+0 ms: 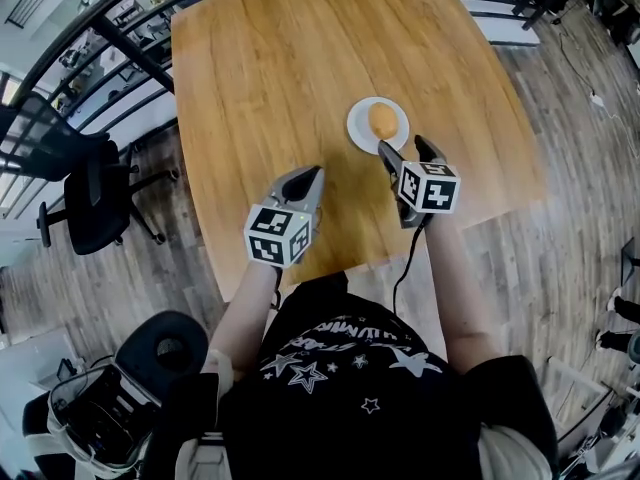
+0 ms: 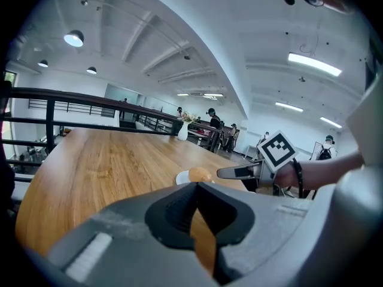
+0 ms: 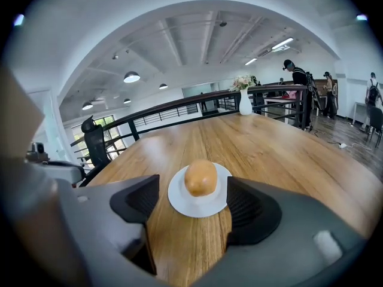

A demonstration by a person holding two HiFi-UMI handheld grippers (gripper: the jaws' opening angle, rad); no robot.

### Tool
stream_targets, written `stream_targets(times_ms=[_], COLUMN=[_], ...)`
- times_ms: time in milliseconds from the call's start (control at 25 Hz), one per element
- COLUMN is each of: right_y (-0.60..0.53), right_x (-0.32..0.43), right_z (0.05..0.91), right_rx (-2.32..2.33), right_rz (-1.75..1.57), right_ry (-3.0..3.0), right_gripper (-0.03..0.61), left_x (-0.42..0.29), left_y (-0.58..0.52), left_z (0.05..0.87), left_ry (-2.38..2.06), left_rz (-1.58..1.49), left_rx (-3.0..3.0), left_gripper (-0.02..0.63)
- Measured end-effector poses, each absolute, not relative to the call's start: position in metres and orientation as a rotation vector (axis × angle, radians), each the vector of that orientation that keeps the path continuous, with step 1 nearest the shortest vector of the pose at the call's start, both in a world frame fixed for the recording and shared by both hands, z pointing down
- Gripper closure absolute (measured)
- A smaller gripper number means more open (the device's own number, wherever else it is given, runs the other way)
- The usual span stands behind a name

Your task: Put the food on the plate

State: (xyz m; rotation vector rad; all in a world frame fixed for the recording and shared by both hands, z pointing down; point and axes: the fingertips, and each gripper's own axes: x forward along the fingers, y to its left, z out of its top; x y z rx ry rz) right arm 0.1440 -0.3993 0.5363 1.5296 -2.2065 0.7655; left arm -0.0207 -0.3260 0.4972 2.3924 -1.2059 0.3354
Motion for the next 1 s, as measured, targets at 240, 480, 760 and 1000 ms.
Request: stream_targets(times_ms=[240,480,760,1000], right_y=[-0.364,-0.322,-0.265,-0.217], right_x=[0.146,0.159,0.170,0.172], right_z=[0.525,0.516,0.500,0.491], right_rx=[1.538,1.526,1.517,1.503], right_rz=[0.781,0.787,0.766,0.746], right_ry=[-2.240,-2.279,-2.327,-2.369], right_gripper=[0.293,0.344,0.427,0.481], left_x=[-0.019,-0.001,0.014,0.030], left_y=[-0.292,-0.255,-0.206,-0.161], left_z=[0.492,0.485,0.476,0.473], left_ry=[-1.229,-1.238,-1.249,-1.231], left_rz=[0.335,0.318,0.299,0.295], left_rx=[2.397,2.428,2.453,2.483], left_gripper=[0.612,0.612,0.612,0.612])
